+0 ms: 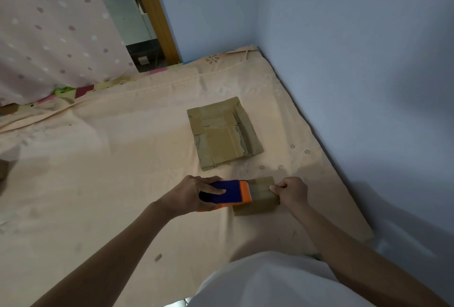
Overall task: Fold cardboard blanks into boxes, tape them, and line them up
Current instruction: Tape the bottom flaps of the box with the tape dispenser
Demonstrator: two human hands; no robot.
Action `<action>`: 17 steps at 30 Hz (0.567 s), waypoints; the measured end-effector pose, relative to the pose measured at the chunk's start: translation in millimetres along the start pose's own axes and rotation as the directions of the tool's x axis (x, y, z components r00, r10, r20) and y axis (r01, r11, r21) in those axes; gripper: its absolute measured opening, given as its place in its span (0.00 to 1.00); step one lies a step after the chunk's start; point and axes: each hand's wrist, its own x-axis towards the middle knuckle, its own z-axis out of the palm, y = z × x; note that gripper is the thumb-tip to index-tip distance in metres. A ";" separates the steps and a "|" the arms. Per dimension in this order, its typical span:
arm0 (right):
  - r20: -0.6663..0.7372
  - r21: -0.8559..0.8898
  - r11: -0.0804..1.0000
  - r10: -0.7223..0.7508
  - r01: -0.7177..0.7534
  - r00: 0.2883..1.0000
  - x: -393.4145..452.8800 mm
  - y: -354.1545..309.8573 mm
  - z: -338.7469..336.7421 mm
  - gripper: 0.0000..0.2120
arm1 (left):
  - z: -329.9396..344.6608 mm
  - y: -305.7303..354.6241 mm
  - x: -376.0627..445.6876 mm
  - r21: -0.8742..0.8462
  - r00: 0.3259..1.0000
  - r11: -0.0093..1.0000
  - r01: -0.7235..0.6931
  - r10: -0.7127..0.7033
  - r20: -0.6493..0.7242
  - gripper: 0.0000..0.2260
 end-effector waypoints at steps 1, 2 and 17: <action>0.000 -0.007 1.000 -0.017 0.017 1.000 -0.5 0.4 0.6 0.10 | -2.1 -4.3 -4.4 0.010 1.000 1.000 0.027 -0.027 -0.001 0.20; -0.002 -0.026 0.999 -0.032 0.032 0.999 -1.5 0.8 1.2 0.10 | -3.4 -6.7 -7.9 0.024 0.999 0.999 0.045 -0.045 0.003 0.20; 0.298 -0.445 0.532 -0.671 0.721 0.679 -45.7 -1.6 34.0 0.22 | -9.3 9.1 2.2 0.195 0.999 0.981 0.009 -0.020 0.051 0.19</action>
